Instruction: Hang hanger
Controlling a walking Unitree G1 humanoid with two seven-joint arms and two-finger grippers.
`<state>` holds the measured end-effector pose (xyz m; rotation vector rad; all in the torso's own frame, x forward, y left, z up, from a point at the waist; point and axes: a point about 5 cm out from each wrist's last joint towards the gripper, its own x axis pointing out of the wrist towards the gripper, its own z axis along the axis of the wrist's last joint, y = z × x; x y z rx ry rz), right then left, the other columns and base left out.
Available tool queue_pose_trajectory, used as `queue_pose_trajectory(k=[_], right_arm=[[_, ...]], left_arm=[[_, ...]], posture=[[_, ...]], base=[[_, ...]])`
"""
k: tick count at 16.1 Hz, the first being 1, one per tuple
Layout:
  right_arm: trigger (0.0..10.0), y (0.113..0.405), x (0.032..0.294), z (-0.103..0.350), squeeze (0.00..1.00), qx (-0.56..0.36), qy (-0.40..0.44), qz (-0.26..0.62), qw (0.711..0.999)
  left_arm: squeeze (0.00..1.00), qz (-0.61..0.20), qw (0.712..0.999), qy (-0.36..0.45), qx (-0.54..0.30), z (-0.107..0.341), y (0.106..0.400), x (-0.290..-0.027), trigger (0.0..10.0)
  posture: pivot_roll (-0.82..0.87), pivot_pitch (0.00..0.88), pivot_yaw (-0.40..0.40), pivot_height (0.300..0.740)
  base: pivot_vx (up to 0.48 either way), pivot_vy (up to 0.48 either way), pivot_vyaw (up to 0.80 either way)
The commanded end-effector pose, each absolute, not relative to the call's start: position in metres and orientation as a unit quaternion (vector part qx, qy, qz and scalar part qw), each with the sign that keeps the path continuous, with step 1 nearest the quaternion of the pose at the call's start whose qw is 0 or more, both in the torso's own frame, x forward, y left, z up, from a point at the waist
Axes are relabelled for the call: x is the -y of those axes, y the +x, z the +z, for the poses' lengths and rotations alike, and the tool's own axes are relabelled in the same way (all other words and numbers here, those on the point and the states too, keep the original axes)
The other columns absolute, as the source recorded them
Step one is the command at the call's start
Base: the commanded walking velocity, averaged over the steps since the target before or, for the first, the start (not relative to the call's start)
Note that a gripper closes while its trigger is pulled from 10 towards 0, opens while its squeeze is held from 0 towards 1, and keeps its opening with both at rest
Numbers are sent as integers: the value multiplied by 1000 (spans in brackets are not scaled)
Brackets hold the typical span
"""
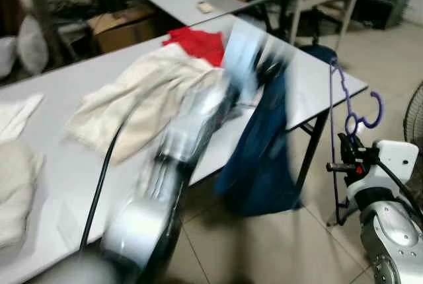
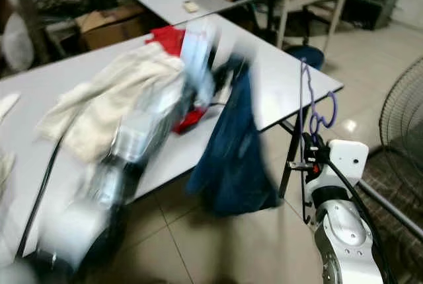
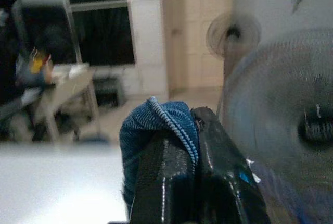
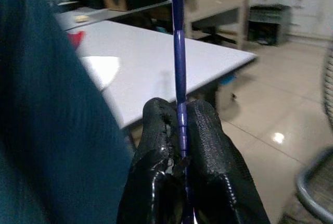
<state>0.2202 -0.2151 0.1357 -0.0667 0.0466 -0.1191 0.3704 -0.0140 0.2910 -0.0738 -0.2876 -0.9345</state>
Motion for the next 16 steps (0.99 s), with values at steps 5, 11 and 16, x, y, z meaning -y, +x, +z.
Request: queue_pose_trajectory(k=[5, 11, 16], right_arm=[[10000, 215, 224, 140, 0, -6, -35, -98, 995], [10000, 221, 213, 135, 0, -11, -31, -73, 997], [10000, 220, 212, 131, 0, -25, -34, -56, 998]], left_arm=[[0, -236, 934, -93, 253, 397, 406, -72, 10000], [0, -99, 987, 70, 102, 274, 422, -173, 10000], [0, -158, 966, 195, -65, 164, 386, -214, 10000]], posture=[[-100, 0, 167, 740], [-69, 0, 146, 740], [-46, 0, 110, 740]], base=[[343, 0, 0], [266, 0, 0], [0, 0, 0]])
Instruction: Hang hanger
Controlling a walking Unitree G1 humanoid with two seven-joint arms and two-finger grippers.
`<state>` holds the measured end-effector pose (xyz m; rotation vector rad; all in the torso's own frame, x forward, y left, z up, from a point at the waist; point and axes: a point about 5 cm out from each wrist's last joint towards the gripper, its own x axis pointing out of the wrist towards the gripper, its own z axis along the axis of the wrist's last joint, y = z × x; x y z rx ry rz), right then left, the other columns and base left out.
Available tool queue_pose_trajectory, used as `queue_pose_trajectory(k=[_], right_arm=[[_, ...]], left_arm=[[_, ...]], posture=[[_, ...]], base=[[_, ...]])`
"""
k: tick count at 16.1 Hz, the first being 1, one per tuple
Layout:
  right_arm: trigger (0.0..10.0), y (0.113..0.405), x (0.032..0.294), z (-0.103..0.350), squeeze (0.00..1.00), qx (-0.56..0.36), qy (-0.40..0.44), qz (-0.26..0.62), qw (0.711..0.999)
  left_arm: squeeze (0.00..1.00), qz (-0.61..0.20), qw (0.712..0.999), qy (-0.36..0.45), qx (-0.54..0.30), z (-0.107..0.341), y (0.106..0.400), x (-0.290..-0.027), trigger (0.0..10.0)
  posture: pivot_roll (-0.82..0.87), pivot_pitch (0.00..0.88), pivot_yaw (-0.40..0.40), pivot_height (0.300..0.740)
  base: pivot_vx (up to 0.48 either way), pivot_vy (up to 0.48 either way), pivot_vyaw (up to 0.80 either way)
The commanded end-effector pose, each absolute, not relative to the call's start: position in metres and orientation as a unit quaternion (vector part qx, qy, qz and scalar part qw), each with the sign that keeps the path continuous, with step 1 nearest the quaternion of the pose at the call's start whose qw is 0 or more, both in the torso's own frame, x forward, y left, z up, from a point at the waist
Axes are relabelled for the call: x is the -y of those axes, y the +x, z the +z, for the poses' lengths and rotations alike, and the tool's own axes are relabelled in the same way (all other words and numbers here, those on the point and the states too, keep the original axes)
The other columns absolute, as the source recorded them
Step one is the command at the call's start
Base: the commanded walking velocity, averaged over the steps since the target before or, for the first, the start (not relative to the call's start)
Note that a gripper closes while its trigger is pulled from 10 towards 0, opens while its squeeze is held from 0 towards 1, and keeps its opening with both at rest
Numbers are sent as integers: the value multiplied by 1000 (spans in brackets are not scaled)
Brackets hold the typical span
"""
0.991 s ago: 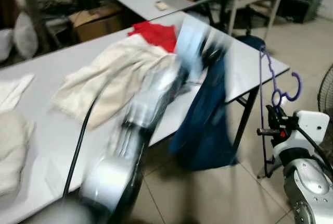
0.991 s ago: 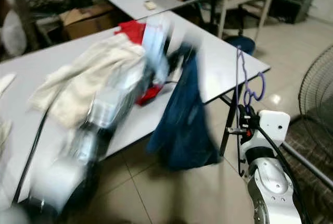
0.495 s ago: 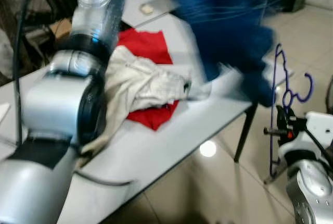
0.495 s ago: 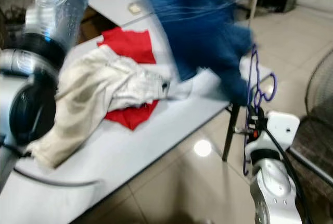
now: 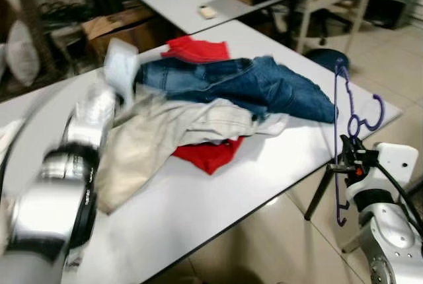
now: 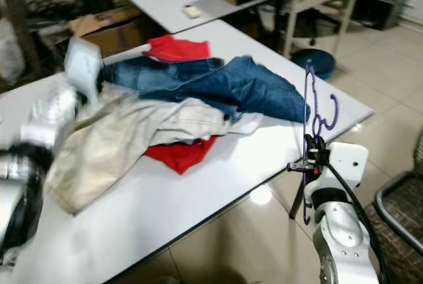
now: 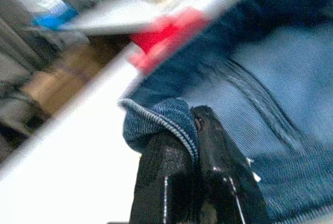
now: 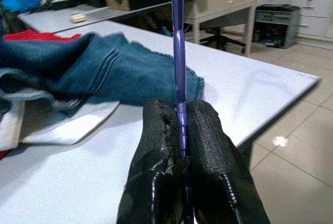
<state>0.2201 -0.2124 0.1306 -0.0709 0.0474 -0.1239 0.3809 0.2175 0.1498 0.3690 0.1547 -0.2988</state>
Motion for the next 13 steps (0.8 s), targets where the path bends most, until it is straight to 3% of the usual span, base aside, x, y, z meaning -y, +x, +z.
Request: queue_pose_trajectory(k=[1, 2, 3, 8, 9, 11, 12, 13], right_arm=[[10000, 221, 211, 131, 0, -26, -34, -52, 998], [10000, 222, 210, 129, 0, -29, -36, -46, 998], [10000, 223, 209, 129, 0, -30, -35, -44, 998], [10000, 223, 209, 128, 0, -31, -35, -40, 998], [10000, 223, 209, 128, 0, -28, -33, -43, 998], [10000, 223, 209, 129, 0, -23, -28, -47, 998], [10000, 223, 209, 130, 0, -20, -26, -45, 998], [10000, 224, 208, 130, 0, -19, -26, -43, 999]], left_arm=[[0, -182, 962, 188, -77, 156, 381, -211, 10000], [475, -273, 941, 174, -95, 149, 366, -199, 10000], [1000, -306, 930, 165, -120, 145, 354, -196, 10000], [1000, -365, 909, 149, -133, 164, 324, -213, 10000], [1000, -417, 889, 151, -115, 175, 301, -220, 10000], [1000, -404, 900, 128, -99, 185, 291, -231, 10000], [1000, -329, 935, 113, -61, 199, 296, -246, 10000], [1000, -308, 943, 114, -53, 203, 296, -249, 10000]], posture=[[-46, 0, 110, 740], [-40, 0, 102, 740], [-37, 0, 99, 740], [-25, 0, 97, 740], [-18, 0, 97, 740], [-14, 0, 96, 740], [-8, 0, 89, 740], [-3, 0, 86, 740]], base=[[0, 0, 0], [0, 0, 0], [0, 0, 0], [0, 0, 0], [0, 0, 0], [0, 0, 0], [0, 0, 0], [0, 0, 0]])
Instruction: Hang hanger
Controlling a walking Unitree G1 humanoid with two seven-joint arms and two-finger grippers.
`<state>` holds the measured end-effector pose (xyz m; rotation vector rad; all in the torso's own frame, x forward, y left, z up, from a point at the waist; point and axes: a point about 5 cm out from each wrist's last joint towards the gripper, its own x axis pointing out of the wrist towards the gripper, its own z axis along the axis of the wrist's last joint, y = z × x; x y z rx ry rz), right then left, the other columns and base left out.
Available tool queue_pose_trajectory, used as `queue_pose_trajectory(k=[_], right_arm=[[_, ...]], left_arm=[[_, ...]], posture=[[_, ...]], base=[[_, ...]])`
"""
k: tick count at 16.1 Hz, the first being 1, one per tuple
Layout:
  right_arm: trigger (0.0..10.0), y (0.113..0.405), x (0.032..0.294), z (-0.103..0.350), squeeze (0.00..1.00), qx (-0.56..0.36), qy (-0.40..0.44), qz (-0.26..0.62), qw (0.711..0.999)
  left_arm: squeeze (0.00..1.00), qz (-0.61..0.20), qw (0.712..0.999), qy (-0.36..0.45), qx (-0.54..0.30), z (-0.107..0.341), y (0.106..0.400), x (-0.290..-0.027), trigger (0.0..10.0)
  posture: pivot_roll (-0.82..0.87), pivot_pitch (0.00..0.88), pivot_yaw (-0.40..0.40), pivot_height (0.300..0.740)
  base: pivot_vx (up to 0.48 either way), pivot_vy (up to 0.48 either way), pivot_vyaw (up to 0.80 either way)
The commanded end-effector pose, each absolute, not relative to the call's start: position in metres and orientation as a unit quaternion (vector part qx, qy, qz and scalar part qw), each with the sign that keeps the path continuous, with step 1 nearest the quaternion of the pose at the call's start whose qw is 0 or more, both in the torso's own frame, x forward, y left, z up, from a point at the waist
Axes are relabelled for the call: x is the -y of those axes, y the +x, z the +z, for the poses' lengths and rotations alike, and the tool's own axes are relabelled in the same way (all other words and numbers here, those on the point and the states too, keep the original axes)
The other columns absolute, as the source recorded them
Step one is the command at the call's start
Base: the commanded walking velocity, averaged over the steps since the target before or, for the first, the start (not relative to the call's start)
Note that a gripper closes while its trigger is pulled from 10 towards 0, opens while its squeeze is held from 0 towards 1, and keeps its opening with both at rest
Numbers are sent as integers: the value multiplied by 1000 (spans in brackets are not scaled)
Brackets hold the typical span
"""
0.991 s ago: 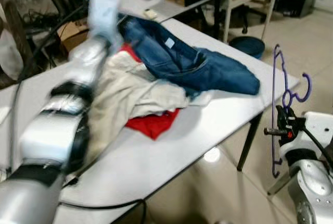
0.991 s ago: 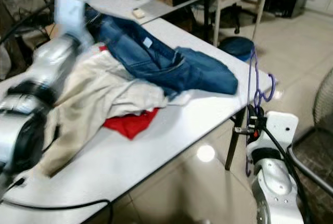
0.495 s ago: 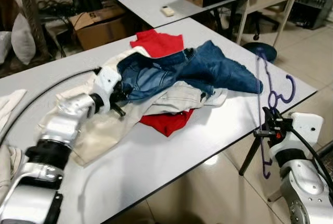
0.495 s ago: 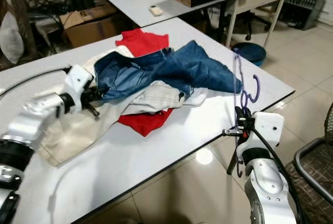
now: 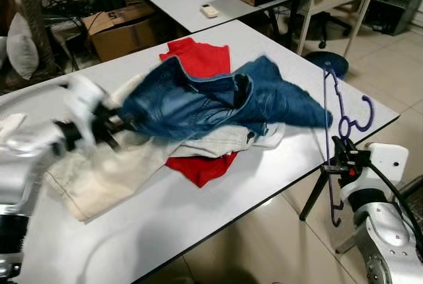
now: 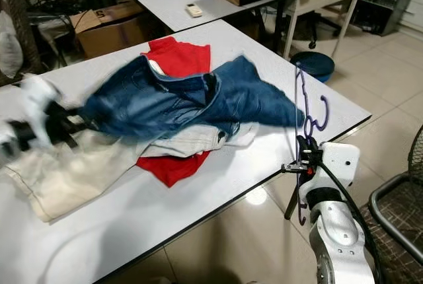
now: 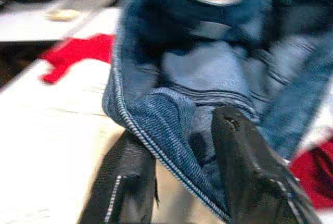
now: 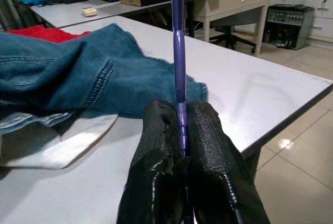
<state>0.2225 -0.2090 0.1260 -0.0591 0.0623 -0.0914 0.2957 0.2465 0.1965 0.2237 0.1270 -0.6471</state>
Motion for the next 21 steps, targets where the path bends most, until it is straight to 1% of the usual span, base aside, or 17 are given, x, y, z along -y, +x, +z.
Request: queue_pose_trajectory(k=[1, 5, 6, 8, 10, 11, 12, 13, 14, 15, 16, 17, 18, 19, 20, 21], right_arm=[[10000, 224, 208, 130, 0, -18, -26, -42, 999], [10000, 224, 205, 131, 0, -16, -25, -38, 999], [10000, 224, 205, 131, 0, -18, -26, -37, 999], [10000, 223, 205, 130, 0, -20, -27, -36, 999], [10000, 222, 205, 130, 0, -21, -28, -36, 999], [10000, 222, 206, 128, 0, -30, -34, -36, 998], [10000, 222, 206, 125, 0, -40, -40, -32, 998], [10000, 221, 204, 123, 0, -46, -41, -28, 998], [10000, 221, 204, 122, 0, -47, -41, -27, 998], [10000, 221, 202, 120, 0, -53, -44, -21, 997], [10000, 221, 203, 120, 0, -54, -44, -22, 997], [10000, 221, 203, 119, 0, -56, -44, -22, 997], [10000, 221, 204, 119, 0, -57, -45, -22, 997], [10000, 221, 205, 119, 0, -56, -45, -24, 997], [10000, 222, 206, 122, 0, -47, -41, -30, 998], [10000, 223, 207, 124, 0, -40, -36, -32, 998]], left_arm=[[1000, -299, 946, 113, -49, 205, 295, -249, 10000], [1000, -287, 957, 8, 36, 225, 296, -229, 10000], [1000, -293, 955, -2, 43, 227, 296, -224, 10000], [1000, -305, 952, 22, 31, 224, 295, -219, 10000], [1000, -282, 958, 34, 21, 222, 299, -220, 10000], [1000, -221, 973, 58, 25, 225, 307, -230, 10000], [1000, -146, 981, 128, -1, 223, 315, -245, 10000], [1000, -114, 971, 207, -38, 216, 317, -255, 10000], [1000, -110, 966, 230, -51, 213, 317, -258, 10000], [910, -196, 961, 177, -86, 206, 306, -252, 10000], [388, -273, 945, 150, -102, 204, 294, -245, 10000], [0, -309, 929, 173, -110, 203, 285, -245, 10000], [0, -335, 915, 181, -131, 200, 278, -249, 10000], [0, -321, 923, 178, -117, 205, 279, -256, 10000], [0, -262, 954, 132, -62, 221, 291, -262, 10000], [0, -240, 965, 108, -26, 230, 295, -263, 10000]], posture=[[-3, 0, 86, 740], [-2, 0, 88, 740], [-2, 0, 88, 740], [-3, 0, 91, 740], [-5, 0, 94, 740], [-5, 0, 94, 740], [0, 0, 93, 740], [4, 0, 93, 740], [4, 0, 93, 740], [3, 0, 94, 740], [3, 0, 94, 740], [3, 0, 94, 740], [7, 0, 93, 740], [8, 0, 92, 740], [13, 0, 88, 740], [13, 0, 88, 740]], base=[[0, 0, 0], [0, 0, 0], [0, 0, 0], [0, 0, 0], [0, 0, 0], [0, 0, 0], [0, 0, 0], [0, 0, 0], [0, 0, 0], [0, 0, 0], [0, 0, 0], [0, 0, 0], [0, 0, 0], [0, 0, 0], [0, 0, 0], [0, 0, 0]])
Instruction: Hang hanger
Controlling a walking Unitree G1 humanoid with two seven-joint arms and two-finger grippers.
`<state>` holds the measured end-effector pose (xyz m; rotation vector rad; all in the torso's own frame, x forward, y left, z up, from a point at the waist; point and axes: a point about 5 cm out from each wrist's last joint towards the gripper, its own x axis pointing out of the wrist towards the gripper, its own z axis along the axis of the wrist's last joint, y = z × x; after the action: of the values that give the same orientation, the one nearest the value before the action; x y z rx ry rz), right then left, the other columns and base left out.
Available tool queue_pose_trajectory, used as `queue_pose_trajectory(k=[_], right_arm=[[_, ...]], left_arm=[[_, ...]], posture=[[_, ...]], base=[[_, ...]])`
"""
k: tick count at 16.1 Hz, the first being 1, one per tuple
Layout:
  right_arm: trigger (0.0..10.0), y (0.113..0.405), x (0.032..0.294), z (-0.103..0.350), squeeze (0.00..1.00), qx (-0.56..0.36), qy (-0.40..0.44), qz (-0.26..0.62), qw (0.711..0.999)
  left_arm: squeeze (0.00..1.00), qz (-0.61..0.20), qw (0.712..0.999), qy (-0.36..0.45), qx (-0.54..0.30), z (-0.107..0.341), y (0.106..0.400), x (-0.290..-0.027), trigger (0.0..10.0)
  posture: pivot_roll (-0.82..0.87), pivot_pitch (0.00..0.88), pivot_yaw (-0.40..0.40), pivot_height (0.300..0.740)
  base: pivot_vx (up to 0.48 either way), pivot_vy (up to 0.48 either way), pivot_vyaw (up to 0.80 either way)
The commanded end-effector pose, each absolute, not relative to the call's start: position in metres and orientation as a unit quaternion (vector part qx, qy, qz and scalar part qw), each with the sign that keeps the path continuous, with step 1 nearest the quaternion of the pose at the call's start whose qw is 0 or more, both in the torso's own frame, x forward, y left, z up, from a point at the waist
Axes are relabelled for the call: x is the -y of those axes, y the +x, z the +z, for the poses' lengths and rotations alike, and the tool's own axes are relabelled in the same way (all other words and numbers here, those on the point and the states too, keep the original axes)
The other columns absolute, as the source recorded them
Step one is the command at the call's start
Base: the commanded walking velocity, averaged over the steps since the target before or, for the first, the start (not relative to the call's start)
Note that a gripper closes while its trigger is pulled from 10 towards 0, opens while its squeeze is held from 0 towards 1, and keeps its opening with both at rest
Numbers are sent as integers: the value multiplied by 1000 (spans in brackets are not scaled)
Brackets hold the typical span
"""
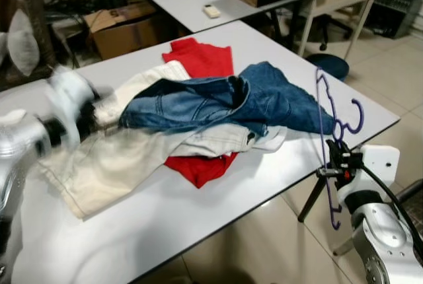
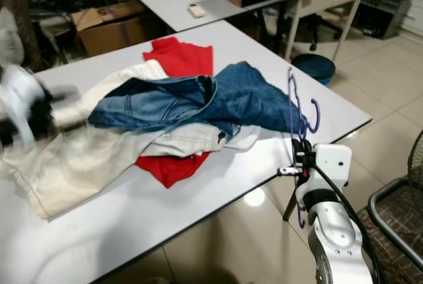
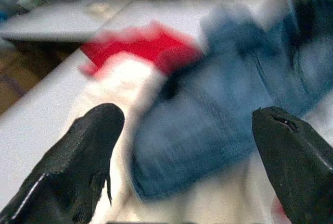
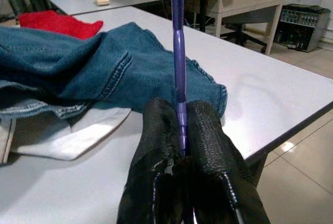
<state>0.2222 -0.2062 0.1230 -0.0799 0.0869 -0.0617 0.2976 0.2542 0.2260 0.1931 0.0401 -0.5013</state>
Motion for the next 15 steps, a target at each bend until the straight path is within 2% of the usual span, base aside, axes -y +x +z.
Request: queue_pose_trajectory(k=[1, 2, 3, 4, 6, 8, 10, 15], right_arm=[[10000, 225, 206, 134, 0, -14, -29, -35, 999], [10000, 226, 206, 137, 0, -7, -28, -35, 999], [10000, 228, 204, 152, 0, 26, -25, -36, 999], [10000, 229, 199, 165, 0, 53, -18, -28, 998], [10000, 228, 193, 173, 0, 63, -13, -9, 998], [10000, 225, 175, 178, 0, 53, -6, 54, 997], [10000, 222, 168, 174, 0, 39, 1, 66, 997], [10000, 221, 163, 169, 0, 20, 7, 54, 998]], left_arm=[[0, -208, 975, 66, 41, 243, 301, -254, 10000], [0, -201, 976, 55, 55, 245, 303, -251, 10000], [0, -192, 978, 33, 77, 241, 305, -235, 10000], [0, -178, 979, 45, 87, 231, 306, -214, 10000], [0, -170, 981, 19, 86, 220, 305, -192, 10000], [0, -187, 981, -5, 52, 197, 299, -155, 10000], [0, -202, 978, 42, 28, 182, 298, -141, 10000], [0, -193, 980, 46, 10, 169, 296, -131, 10000]], posture=[[17, 0, 86, 740], [17, 0, 86, 740], [17, 0, 85, 740], [17, 0, 84, 740], [15, 0, 89, 740], [5, 3, 94, 740], [1, 14, 96, 740], [0, 26, 94, 740]], base=[[0, 0, 0], [0, 0, 0], [0, 0, 0], [0, 0, 0], [0, 0, 0], [0, 0, 0], [0, 0, 0], [-248, 0, 0]])
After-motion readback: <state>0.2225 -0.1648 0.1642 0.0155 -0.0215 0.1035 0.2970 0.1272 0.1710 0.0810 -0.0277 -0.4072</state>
